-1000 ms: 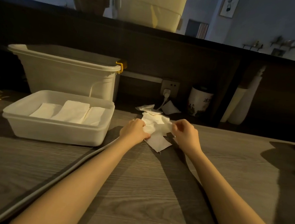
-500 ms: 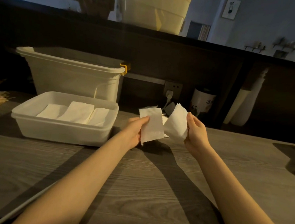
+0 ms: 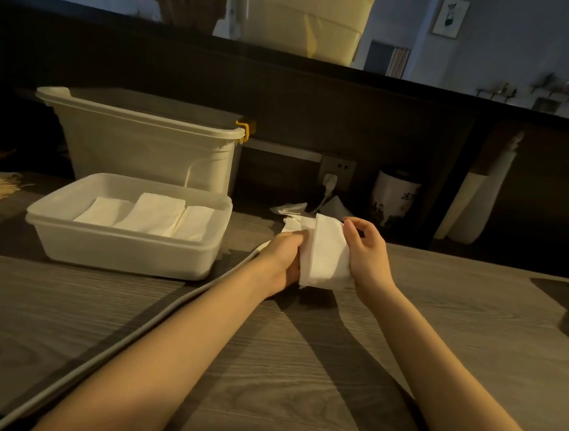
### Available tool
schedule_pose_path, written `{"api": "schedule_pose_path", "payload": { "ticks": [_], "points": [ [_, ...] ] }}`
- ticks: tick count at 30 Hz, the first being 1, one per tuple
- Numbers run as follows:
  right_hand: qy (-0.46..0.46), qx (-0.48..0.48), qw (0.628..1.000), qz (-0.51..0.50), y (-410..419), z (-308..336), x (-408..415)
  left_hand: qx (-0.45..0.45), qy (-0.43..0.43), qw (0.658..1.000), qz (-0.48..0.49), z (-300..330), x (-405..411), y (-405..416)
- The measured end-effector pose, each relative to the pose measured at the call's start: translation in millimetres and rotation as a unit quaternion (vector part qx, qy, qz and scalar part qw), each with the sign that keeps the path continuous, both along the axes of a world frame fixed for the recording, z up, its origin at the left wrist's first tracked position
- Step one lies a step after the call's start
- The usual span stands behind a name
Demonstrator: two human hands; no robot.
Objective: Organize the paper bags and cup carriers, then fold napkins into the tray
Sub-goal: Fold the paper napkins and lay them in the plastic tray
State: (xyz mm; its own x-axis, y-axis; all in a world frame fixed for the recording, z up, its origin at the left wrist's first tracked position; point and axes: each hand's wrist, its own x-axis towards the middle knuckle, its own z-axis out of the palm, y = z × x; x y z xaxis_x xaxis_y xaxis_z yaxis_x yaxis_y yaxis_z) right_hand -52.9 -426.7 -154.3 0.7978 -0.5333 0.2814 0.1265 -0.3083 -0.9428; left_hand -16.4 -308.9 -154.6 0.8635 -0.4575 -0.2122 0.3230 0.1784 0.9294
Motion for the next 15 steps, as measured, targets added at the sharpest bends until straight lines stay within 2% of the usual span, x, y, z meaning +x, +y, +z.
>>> {"api": "schedule_pose_path", "payload": {
  "ticks": [6, 11, 15],
  "points": [
    [-0.015, -0.076, 0.996, -0.035, -1.0, -4.0, 1.4, -0.011, -0.032, 0.999, -0.039, 3.6, -7.1, -1.8],
    [-0.029, -0.090, 0.995, -0.045, -2.1, -5.9, -0.6, 0.107, -0.164, 0.978, -0.068, 1.6, -9.6, 1.0],
    [-0.017, -0.087, 0.996, -0.012, -0.6, -1.5, -3.9, 0.141, -0.172, 0.974, -0.047, -0.4, -6.4, 0.7]
  ]
}}
